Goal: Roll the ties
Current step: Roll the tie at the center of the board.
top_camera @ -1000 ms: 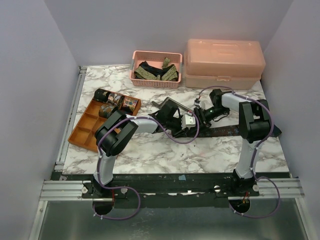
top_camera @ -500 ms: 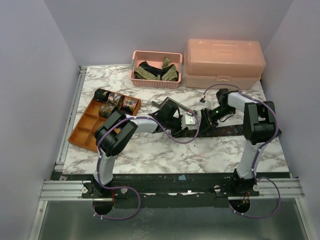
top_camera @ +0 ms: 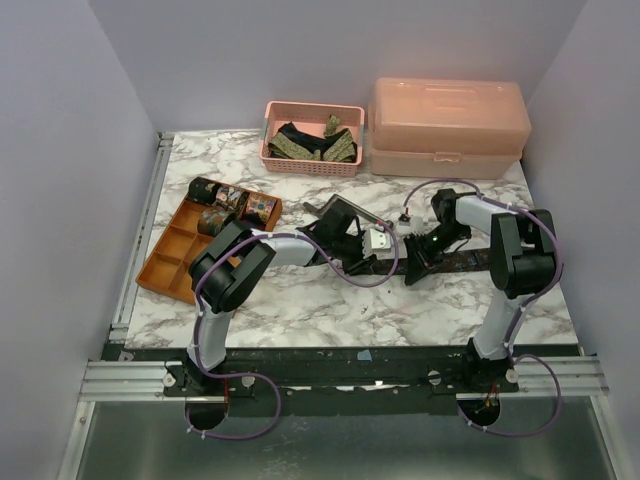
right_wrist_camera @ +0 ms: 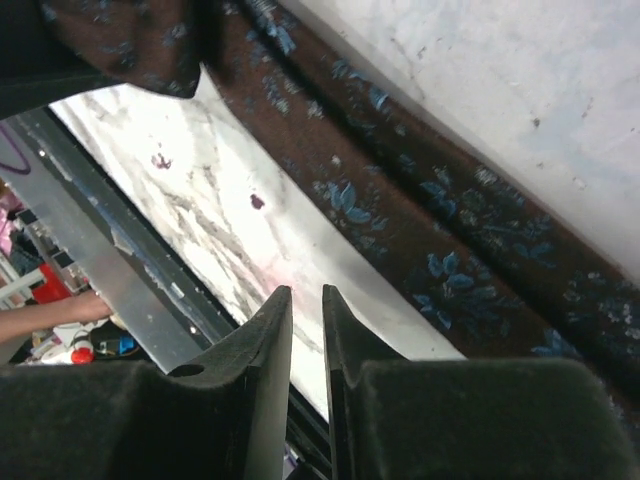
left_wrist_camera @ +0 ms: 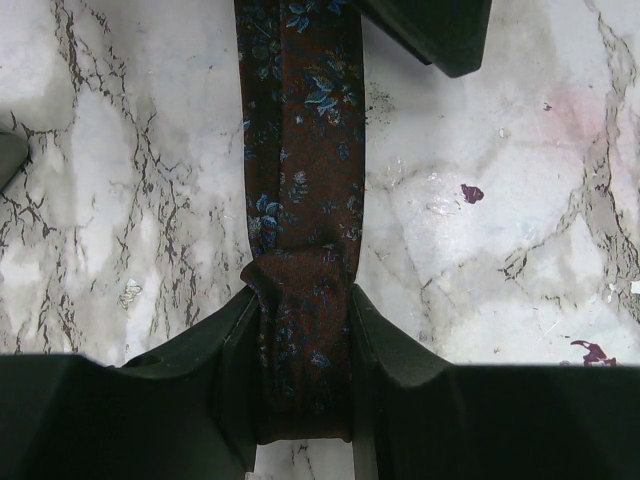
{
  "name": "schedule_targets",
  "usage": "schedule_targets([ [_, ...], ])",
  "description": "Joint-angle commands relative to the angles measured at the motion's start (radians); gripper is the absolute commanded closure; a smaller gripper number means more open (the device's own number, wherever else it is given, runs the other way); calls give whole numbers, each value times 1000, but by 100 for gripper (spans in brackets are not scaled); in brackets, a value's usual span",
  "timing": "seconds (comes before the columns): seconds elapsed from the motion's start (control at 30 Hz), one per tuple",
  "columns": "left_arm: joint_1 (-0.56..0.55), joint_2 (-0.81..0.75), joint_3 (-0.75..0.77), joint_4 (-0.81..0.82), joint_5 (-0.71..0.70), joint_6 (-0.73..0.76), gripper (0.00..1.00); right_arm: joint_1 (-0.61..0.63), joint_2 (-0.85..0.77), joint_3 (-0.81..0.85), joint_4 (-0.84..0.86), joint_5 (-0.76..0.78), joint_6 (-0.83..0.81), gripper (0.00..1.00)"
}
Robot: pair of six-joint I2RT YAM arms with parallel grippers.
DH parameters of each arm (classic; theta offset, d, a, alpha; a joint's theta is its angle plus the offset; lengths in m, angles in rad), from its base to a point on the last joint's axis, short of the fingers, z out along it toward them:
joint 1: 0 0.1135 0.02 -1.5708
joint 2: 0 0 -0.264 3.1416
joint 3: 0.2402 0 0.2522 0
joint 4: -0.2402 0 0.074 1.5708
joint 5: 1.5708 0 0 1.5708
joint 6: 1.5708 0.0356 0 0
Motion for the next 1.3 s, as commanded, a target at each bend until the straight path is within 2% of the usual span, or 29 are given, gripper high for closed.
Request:
schedule_targets([
  [0.0,10,61,-44,-218,-94,-4,85,16,-12,-22,138,75,84,79],
  [0.17,10,64,-39,-225,-94,-4,85,16,-5,-7,236,98,182,80],
  [0.47,10,57,-45,-225,-94,-1,85,16,-14,65,210,47,211,79],
  [0.6,10,56,-45,-224,-97,-5,85,16,-1,106,105,-97,159,69],
  [0.67,10,56,-45,-224,-97,-6,84,18,-2,112,80,-162,152,62],
  [0.73,10,58,-45,-223,-95,-5,84,27,7,118,84,-194,177,59],
  [0.97,10,58,-46,-226,-96,-8,83,81,72,94,174,-261,303,57],
  [1.1,10,58,-46,-224,-92,-8,82,95,106,85,237,-250,359,52],
  [1.27,10,58,-46,-227,-92,-5,82,98,150,95,290,-237,394,52],
])
